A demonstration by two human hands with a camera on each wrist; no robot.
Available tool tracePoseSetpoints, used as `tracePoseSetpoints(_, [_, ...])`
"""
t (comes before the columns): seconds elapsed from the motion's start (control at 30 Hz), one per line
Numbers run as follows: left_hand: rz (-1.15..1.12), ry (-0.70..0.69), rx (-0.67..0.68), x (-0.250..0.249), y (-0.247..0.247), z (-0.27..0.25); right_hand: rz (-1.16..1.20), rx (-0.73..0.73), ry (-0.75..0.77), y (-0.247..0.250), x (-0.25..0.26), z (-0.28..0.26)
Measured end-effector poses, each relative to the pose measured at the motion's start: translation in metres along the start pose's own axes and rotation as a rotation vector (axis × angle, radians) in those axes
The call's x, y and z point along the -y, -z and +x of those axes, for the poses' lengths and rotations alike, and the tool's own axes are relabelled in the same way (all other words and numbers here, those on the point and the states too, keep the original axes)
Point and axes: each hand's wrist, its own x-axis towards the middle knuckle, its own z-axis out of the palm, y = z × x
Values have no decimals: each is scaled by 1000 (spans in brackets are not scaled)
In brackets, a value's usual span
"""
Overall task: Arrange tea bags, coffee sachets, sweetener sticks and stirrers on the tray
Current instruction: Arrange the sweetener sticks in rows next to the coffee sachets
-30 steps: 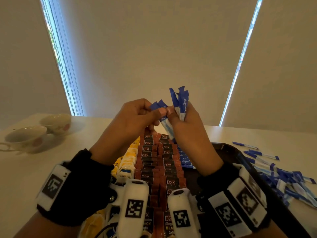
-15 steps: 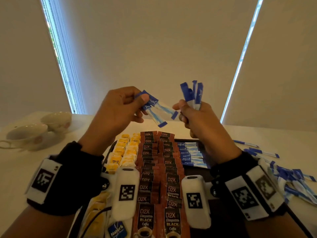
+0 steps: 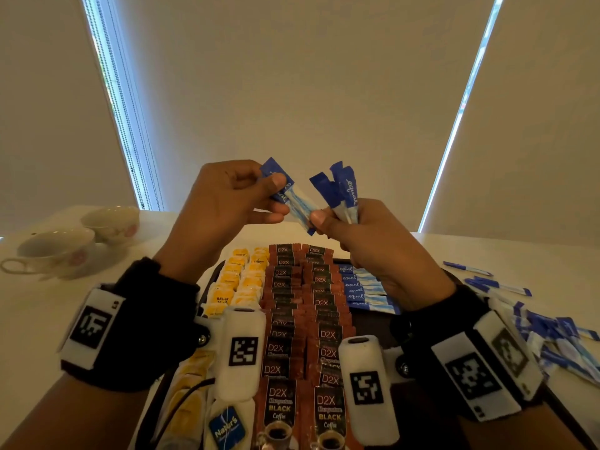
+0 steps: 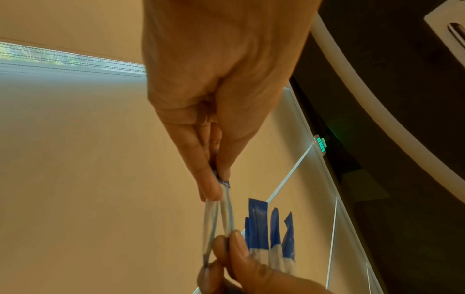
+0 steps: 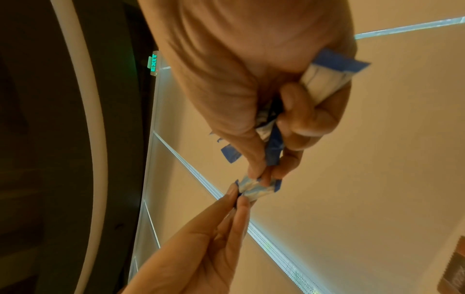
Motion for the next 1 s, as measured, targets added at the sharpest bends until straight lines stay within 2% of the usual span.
tracePoseSetpoints(0.23, [23,25,10,0,0,0,-16,-71,19,2,-5,3])
tracePoseSetpoints(0.47, [14,25,2,-1,3,0,-21,19,-30,1,-5,1])
tracePoseSetpoints(0.8, [29,79,40,-3,5,0,2,-31,-54,3,-3,-1])
tracePoseSetpoints(1.0, [78,58,0,-9,10,0,-75,-83,-67,44,5,-4])
